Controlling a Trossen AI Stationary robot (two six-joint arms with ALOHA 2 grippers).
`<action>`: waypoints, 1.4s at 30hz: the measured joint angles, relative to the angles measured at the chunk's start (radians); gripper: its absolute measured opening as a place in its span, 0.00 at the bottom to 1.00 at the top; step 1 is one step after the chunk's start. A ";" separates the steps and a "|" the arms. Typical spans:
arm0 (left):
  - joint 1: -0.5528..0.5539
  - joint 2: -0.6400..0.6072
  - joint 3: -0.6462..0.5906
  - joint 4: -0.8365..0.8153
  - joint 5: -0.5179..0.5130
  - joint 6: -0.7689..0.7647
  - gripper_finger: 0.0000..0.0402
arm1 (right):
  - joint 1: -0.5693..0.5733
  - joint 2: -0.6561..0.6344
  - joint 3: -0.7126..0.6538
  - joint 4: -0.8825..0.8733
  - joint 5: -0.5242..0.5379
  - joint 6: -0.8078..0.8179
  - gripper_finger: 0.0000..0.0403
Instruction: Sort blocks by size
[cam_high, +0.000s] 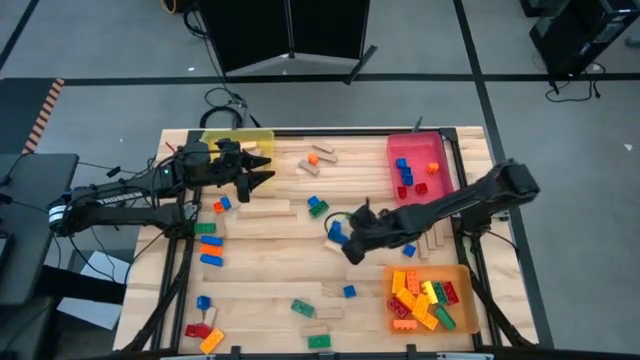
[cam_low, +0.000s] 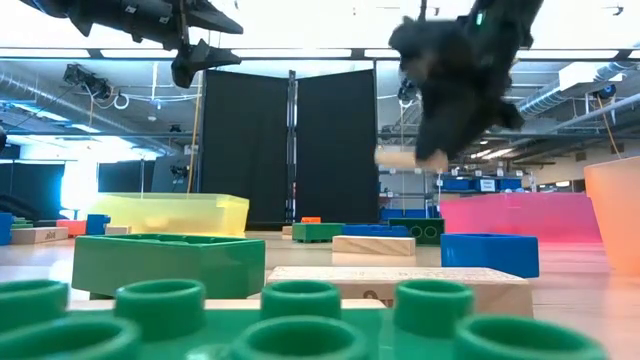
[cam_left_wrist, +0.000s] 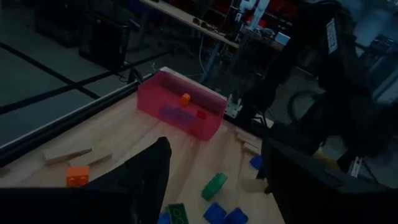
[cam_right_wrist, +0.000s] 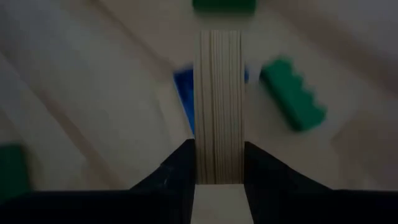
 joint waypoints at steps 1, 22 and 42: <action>0.000 0.000 0.000 0.001 0.000 -0.008 0.64 | 0.003 -0.026 0.000 0.000 0.028 0.000 0.29; -0.064 0.314 0.073 0.514 0.083 0.034 0.64 | -0.163 -0.392 0.002 0.323 0.110 -0.559 0.29; -0.078 0.734 0.500 0.522 0.228 0.100 0.64 | -0.261 -0.432 0.002 0.494 -0.039 -0.899 0.29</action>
